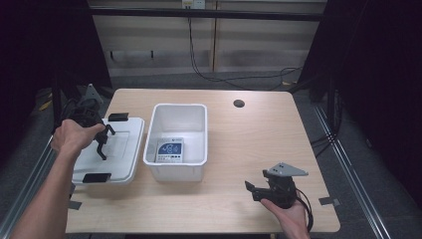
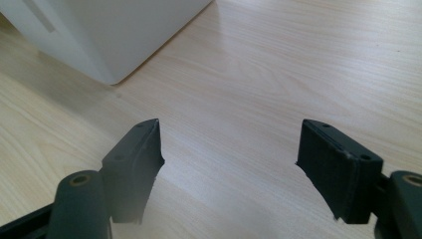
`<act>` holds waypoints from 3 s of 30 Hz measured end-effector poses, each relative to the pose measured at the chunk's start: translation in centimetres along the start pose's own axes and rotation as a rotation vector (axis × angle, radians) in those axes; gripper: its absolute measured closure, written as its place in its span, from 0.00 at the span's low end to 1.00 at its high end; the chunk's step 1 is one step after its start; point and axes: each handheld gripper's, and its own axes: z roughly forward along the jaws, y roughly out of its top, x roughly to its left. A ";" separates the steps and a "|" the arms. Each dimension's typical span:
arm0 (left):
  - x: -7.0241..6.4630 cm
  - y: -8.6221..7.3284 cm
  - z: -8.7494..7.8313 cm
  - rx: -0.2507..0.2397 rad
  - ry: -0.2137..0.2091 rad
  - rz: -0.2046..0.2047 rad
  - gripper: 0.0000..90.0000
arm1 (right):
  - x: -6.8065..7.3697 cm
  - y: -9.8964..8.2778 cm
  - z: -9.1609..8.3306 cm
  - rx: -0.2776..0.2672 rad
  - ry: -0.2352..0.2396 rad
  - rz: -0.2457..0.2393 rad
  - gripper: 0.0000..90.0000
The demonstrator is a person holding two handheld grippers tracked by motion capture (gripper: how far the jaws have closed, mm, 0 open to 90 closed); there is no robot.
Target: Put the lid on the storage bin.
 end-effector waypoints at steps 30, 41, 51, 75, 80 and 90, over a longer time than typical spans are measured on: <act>-1.4 0.1 -4.0 -0.020 0.001 0.049 0.94 | 0.0 0.0 0.0 0.003 0.001 0.000 0.28; -2.2 0.0 -6.6 -0.040 0.005 0.075 0.94 | 0.1 0.0 0.1 0.007 0.002 0.002 0.28; -2.5 -0.2 -7.9 -0.043 0.001 0.079 0.94 | 0.1 0.0 0.1 0.006 0.001 0.003 0.28; -9.6 0.4 -9.5 -0.066 -0.016 0.107 0.94 | 0.0 -0.1 0.1 0.006 0.004 -0.002 0.28; -10.6 0.5 -9.4 -0.066 -0.021 0.110 0.94 | 0.0 -0.1 0.0 0.006 0.004 -0.004 0.28; -12.2 0.7 -8.8 -0.070 -0.034 0.084 0.94 | 0.0 -0.1 0.0 0.007 0.004 -0.002 0.28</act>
